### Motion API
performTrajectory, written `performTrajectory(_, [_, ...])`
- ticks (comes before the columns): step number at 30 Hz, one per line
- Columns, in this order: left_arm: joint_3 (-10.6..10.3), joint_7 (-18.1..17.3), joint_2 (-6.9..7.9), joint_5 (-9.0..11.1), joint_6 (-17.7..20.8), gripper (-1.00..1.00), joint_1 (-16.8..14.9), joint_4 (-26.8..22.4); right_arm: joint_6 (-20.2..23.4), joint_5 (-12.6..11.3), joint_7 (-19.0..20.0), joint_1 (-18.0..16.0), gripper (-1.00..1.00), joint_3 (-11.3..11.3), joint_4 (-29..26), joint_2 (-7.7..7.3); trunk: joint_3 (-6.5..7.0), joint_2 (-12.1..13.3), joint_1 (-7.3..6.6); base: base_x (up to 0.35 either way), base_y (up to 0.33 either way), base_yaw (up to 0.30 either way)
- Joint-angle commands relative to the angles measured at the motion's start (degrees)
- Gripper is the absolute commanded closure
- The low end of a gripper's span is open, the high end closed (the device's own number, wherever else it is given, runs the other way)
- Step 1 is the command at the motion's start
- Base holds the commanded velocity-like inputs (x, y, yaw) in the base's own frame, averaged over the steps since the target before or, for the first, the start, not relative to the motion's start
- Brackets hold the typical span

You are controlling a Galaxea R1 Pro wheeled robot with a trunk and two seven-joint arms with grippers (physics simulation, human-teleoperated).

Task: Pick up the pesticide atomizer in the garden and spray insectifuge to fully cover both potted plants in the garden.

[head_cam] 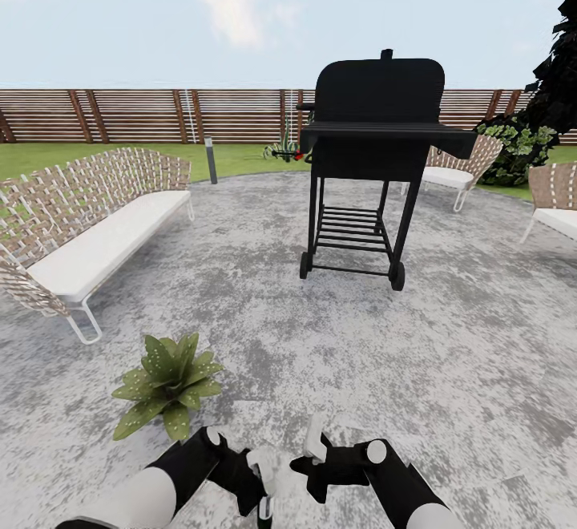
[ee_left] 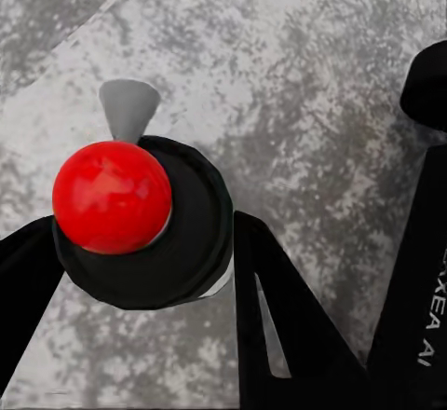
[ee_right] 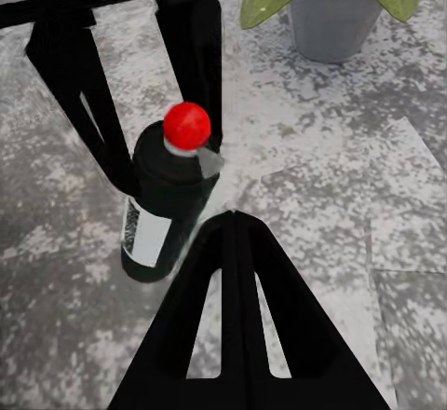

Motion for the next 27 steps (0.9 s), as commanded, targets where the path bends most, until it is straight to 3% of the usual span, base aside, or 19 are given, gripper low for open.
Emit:
performTrajectory(1, [0.1,-0.3,1.09,0.1,0.4,1.00,0.1,-0.1,-0.3,0.5,0.3,0.0,1.00,-0.5,-0.1,0.08,-0.05,0.0,-0.01,0.000,0.000,0.000])
performTrajectory(8, [0.1,-0.3,7.14,0.1,-0.1,1.00,0.2,-0.1,-0.3,0.5,0.3,0.0,1.00,-0.6,0.0,-0.06,-0.05,0.0,-0.01,0.000,0.000,0.000])
performTrajectory(15, [0.2,-0.2,10.88,0.2,-0.4,1.00,0.4,0.0,-0.3,0.5,0.3,0.0,1.00,-0.8,0.0,-0.29,-0.05,0.0,-0.01,0.000,0.000,0.000])
performTrajectory(16, [0.2,-0.2,11.72,0.4,-0.4,1.00,1.0,0.0,-0.3,0.5,0.3,0.0,-1.00,-0.8,0.0,-0.33,-0.05,0.0,-0.01,0.000,0.000,0.000])
performTrajectory(23, [0.5,0.8,12.90,0.5,-0.3,1.00,3.1,-0.1,-0.2,0.6,0.2,0.0,-1.00,-0.9,-0.1,-0.56,-0.05,0.0,-0.01,0.000,0.000,0.000])
performTrajectory(25, [0.8,2.9,12.89,0.7,-0.2,1.00,3.2,-0.1,-0.2,0.6,0.1,0.0,-1.00,-1.1,0.0,-1.62,-0.05,0.0,-0.01,0.000,0.000,0.000])
performTrajectory(27, [1.1,5.6,12.62,1.2,-0.1,1.00,3.3,-0.1,-0.2,0.6,-0.5,0.0,-1.00,-2.7,0.0,-3.72,-0.05,0.0,-0.01,0.000,0.000,0.000])
